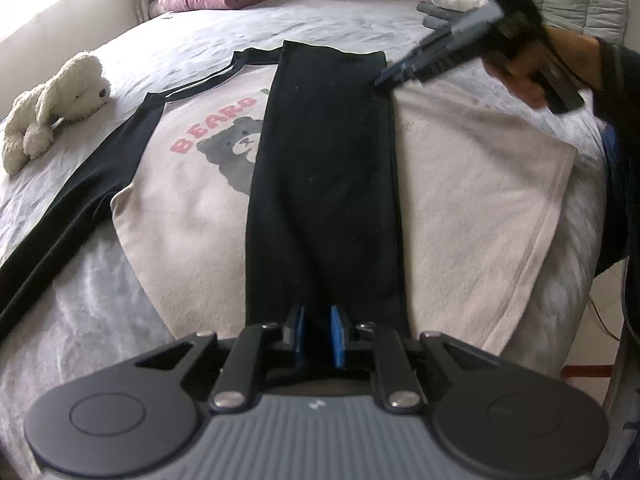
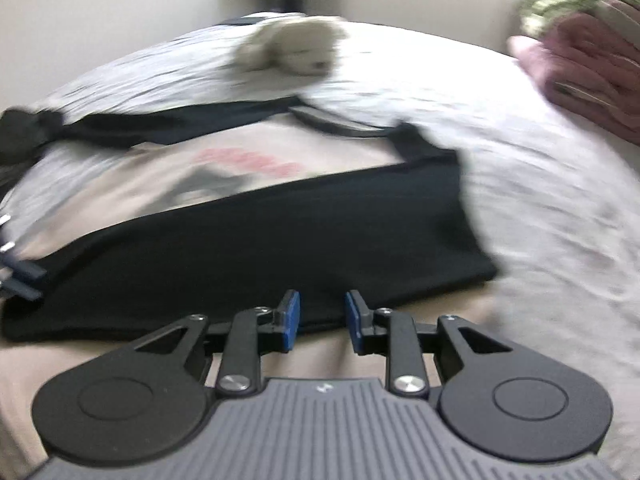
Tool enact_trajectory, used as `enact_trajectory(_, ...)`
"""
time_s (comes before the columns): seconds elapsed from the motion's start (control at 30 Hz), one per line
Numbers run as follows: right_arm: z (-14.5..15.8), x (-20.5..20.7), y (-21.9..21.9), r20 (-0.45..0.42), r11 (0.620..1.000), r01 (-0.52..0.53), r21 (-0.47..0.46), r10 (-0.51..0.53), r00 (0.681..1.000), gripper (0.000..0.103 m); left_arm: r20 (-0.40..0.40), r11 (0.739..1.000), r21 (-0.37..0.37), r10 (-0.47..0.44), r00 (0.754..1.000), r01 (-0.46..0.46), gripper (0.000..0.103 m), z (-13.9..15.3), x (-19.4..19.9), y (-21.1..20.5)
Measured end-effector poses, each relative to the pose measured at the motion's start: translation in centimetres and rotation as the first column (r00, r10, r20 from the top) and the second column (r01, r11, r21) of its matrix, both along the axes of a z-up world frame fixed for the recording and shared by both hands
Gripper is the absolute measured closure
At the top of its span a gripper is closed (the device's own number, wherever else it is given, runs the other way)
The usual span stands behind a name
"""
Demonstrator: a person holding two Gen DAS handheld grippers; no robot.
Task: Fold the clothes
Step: 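Fold the cream side panel inward beneath the sleeve with the right gripper, then open the left gripper at the sleeve cuff and lift it away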
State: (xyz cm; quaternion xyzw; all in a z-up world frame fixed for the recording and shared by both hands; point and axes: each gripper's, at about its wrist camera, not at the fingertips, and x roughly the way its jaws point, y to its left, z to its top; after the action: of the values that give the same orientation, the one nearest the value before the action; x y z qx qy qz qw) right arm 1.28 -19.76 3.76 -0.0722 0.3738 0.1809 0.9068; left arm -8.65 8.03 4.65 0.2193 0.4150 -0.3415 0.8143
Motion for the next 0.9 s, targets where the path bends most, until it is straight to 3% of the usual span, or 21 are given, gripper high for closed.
enact_trajectory(0.2, 0.0, 2.9, -4.8, 0.015, 0.988, 0.152, 0.001, -0.152, 0.988, 0.075, -0.001, 1.000, 0.001, -0.005, 1.000, 0.005, 0.088, 0.0, 0.0, 0.0)
enact_trajectory(0.4, -0.6, 3.5, -6.3, 0.025, 0.965, 0.262, -0.018, -0.262, 0.965, 0.075, -0.009, 1.000, -0.015, 0.000, 1.000, 0.000, 0.088, 0.2, 0.2, 0.2)
enact_trajectory(0.53, -0.8, 3.1, -5.3, 0.044, 0.961, 0.268, -0.076, -0.265, 0.963, 0.076, -0.011, 1.000, -0.030, 0.006, 1.000, -0.006, 0.086, 0.4, 0.3, 0.4)
enact_trajectory(0.73, 0.3, 1.4, -4.8, 0.080, 0.959, 0.278, -0.052, -0.273, 0.959, 0.076, -0.015, 0.997, -0.073, 0.037, 0.999, -0.038, 0.084, 1.1, 0.8, 1.1)
enact_trajectory(0.9, -0.9, 0.2, -3.1, 0.049, 0.959, 0.240, -0.150, -0.235, 0.971, 0.076, -0.020, 0.996, -0.077, 0.046, 0.999, -0.047, 0.084, 1.0, 0.9, 1.2)
